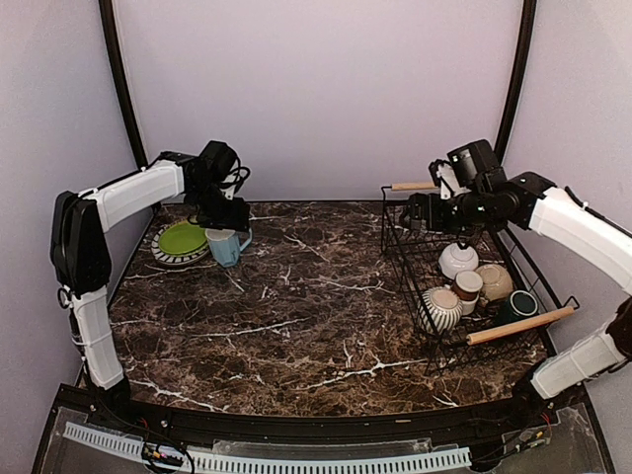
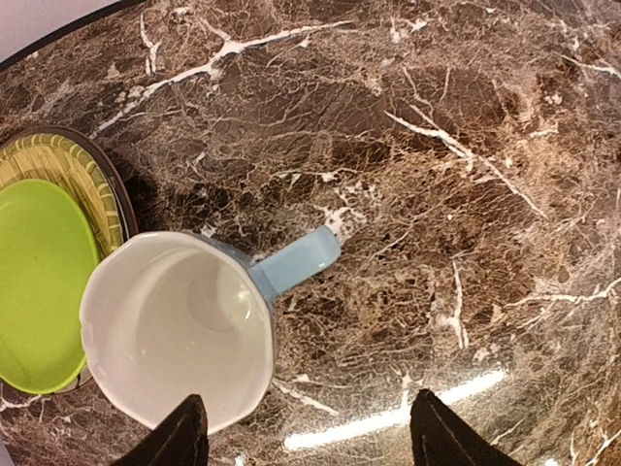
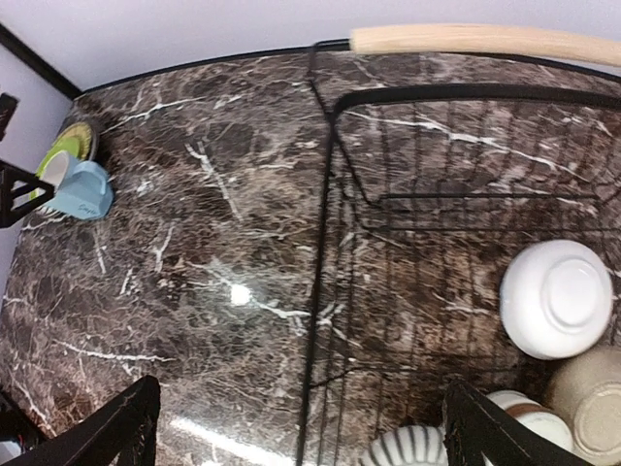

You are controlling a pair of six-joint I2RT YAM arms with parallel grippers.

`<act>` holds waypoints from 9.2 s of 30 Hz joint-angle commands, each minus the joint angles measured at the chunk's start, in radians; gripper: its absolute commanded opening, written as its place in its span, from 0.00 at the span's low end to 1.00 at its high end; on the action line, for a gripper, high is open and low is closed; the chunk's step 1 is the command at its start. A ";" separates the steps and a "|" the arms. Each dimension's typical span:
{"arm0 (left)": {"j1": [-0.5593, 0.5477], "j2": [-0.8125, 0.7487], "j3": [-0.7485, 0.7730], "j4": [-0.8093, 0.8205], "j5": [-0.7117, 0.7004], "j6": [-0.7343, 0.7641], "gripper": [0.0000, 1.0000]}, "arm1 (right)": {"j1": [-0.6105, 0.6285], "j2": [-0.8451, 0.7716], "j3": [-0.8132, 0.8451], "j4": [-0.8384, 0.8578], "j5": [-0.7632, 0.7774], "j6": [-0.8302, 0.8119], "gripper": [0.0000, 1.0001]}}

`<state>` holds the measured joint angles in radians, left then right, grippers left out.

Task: Unload the mixed dishes from the dish rack
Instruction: Place the cup at the corner of the board, then grab the cup from the dish rack, then pass from the right arm to the left, then place the cup at the corner of the board, then grab the cup from the dish rack.

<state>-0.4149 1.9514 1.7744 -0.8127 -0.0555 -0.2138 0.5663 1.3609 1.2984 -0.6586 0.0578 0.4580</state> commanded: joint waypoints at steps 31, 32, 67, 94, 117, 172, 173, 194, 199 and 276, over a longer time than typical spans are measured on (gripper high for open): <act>-0.066 -0.259 -0.173 0.191 0.035 0.021 0.79 | -0.222 0.222 -0.094 -0.428 0.173 0.485 0.99; -0.066 -0.257 -0.171 0.191 0.042 0.021 0.79 | -0.223 0.234 -0.089 -0.427 0.178 0.490 0.99; -0.078 -0.251 -0.181 0.221 0.142 0.023 0.79 | -0.225 -0.334 -0.277 -0.023 0.029 0.326 0.15; -0.157 -0.232 -0.585 1.621 1.205 -0.768 0.85 | 0.092 0.082 -0.341 1.318 -0.672 0.372 0.03; -0.177 -0.231 -0.537 1.428 1.198 -0.658 0.02 | 0.124 0.286 -0.235 1.387 -0.692 0.409 0.42; -0.098 -0.156 -0.335 0.002 -0.247 -0.656 0.01 | 0.050 -0.048 -0.343 0.781 -0.273 0.225 0.99; -0.082 -0.156 -0.341 0.005 -0.219 -0.663 0.01 | 0.050 -0.044 -0.341 0.781 -0.275 0.223 0.99; 0.096 -0.153 -0.446 0.102 -0.085 -0.726 0.18 | 0.049 -0.068 -0.366 0.784 -0.255 0.222 0.99; 0.097 -0.190 -0.434 0.110 -0.103 -0.703 0.39 | 0.049 -0.069 -0.357 0.772 -0.253 0.214 0.99; -0.101 -0.521 -0.554 0.714 0.307 -0.189 0.95 | -0.341 -0.176 -0.454 -0.322 0.281 1.239 0.63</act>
<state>-0.5091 1.4342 1.1912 -0.0658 0.2455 -0.4107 0.2283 1.2007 0.8852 -1.0252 0.2859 1.6337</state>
